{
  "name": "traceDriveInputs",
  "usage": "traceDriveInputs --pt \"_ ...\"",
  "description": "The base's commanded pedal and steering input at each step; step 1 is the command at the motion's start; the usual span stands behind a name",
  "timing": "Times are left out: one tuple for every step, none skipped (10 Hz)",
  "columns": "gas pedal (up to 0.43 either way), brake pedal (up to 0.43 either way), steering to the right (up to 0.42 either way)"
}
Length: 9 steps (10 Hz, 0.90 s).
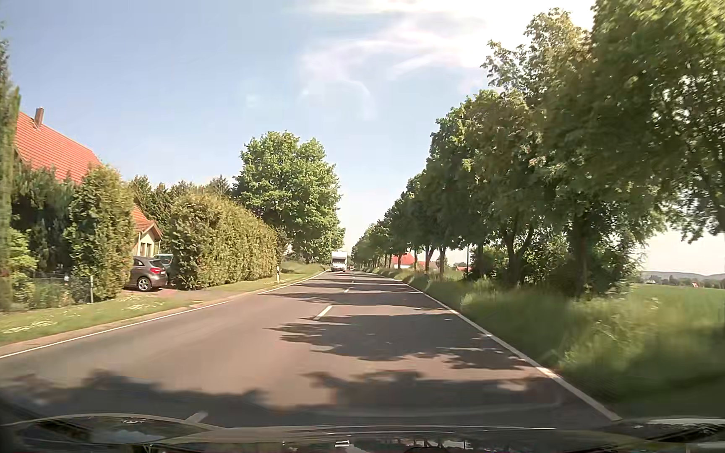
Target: Follow the waypoints while adhering to traffic rules and regulations
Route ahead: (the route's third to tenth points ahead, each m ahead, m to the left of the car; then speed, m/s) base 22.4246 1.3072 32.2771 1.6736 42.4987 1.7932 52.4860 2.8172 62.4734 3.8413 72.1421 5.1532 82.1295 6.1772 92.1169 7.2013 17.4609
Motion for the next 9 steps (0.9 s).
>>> traceDriveInputs --pt "0.209 0.000 -0.007" --pt "0.209 0.000 -0.006" --pt "0.209 0.000 -0.007" --pt "0.209 0.000 -0.006" --pt "0.209 0.000 -0.007" --pt "0.209 0.000 -0.006" --pt "0.209 0.000 -0.006" --pt "0.209 0.000 -0.007" --pt "0.220 0.000 -0.006"
